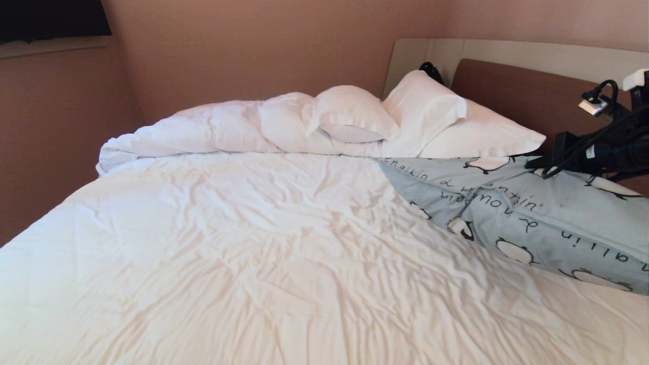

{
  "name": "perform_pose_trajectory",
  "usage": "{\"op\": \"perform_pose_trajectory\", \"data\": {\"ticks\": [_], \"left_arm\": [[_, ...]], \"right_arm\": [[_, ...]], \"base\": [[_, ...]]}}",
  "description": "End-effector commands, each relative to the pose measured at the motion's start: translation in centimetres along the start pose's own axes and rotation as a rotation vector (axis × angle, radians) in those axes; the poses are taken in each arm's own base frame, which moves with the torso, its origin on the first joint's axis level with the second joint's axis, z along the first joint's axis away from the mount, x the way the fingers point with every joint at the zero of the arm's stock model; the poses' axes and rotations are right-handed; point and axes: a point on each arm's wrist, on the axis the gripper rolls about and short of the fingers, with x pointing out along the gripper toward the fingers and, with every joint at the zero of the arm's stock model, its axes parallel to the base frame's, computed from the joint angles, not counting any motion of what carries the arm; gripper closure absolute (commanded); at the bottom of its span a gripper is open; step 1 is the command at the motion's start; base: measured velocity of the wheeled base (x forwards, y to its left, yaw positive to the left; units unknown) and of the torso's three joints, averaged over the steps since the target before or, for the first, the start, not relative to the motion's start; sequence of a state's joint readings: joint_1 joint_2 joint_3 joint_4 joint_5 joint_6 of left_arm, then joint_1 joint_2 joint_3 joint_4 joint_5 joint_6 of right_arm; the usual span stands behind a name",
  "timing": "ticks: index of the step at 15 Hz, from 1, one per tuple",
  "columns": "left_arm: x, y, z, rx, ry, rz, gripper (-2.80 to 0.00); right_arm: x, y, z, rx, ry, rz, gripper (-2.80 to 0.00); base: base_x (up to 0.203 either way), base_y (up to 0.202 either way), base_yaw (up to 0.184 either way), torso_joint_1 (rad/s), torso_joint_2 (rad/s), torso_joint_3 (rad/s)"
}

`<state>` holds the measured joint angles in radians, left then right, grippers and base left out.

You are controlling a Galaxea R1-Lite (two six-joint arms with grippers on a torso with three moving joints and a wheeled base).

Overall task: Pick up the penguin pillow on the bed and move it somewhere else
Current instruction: Move to the foot of the bed

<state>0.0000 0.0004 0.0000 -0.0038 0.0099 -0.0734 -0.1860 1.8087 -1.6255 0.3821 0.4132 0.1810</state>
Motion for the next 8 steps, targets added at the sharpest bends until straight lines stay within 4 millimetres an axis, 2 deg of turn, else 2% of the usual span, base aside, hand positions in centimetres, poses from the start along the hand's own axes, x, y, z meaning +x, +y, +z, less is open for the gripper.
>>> {"op": "perform_pose_trajectory", "data": {"ticks": [1, 5, 8], "left_arm": [[0.02, 0.01, -0.08, 0.000, 0.002, 0.001, 0.00], [0.02, 0.01, -0.08, -0.003, 0.002, 0.001, 0.00], [0.02, 0.01, -0.07, -0.003, 0.001, 0.001, 0.00]], "right_arm": [[0.09, -0.01, 0.08, -0.005, -0.010, 0.003, 0.00], [0.17, -0.08, 0.14, -0.009, -0.024, 0.005, 0.00], [0.20, -0.05, 0.12, -0.011, -0.024, 0.006, 0.00]], "base": [[0.000, 0.000, 0.000, 0.000, 0.00, 0.000], [-0.018, 0.000, 0.001, 0.004, 0.00, 0.000], [-0.182, 0.000, 0.001, 0.002, 0.00, -0.002]]}}
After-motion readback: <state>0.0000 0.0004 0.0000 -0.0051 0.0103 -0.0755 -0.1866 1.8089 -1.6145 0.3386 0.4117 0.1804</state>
